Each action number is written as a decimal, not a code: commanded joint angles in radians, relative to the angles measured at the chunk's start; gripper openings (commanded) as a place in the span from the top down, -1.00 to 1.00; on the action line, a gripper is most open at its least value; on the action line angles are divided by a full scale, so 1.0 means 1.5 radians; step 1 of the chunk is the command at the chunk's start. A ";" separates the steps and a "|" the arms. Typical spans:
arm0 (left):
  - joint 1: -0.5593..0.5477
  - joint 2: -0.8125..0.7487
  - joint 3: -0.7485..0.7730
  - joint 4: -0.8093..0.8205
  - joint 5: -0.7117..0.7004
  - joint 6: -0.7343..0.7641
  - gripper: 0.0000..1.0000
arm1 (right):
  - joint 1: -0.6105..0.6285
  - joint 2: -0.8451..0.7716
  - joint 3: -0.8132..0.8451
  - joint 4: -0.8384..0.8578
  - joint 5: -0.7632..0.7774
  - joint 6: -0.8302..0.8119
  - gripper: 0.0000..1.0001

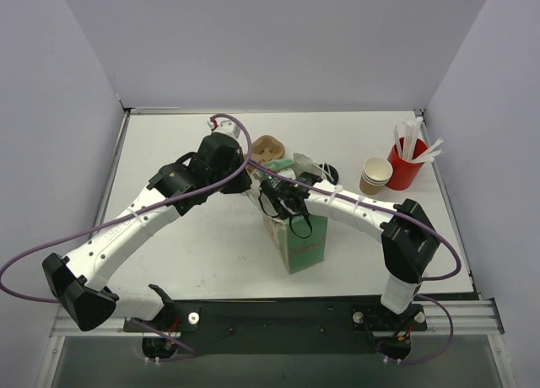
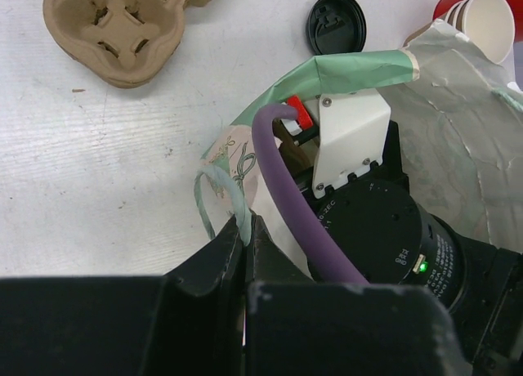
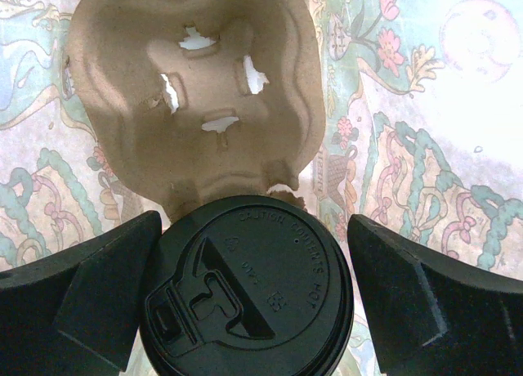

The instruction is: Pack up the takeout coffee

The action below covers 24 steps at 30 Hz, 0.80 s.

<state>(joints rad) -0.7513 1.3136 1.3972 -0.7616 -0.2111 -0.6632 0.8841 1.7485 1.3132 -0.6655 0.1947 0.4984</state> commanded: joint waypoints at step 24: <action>0.046 0.006 0.221 -0.212 0.111 -0.071 0.03 | 0.001 0.007 0.001 -0.045 0.037 0.044 -0.80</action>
<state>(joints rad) -0.7097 1.3430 1.6756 -1.0088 -0.1299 -0.7597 0.8841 1.7489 1.3132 -0.6796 0.2142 0.5495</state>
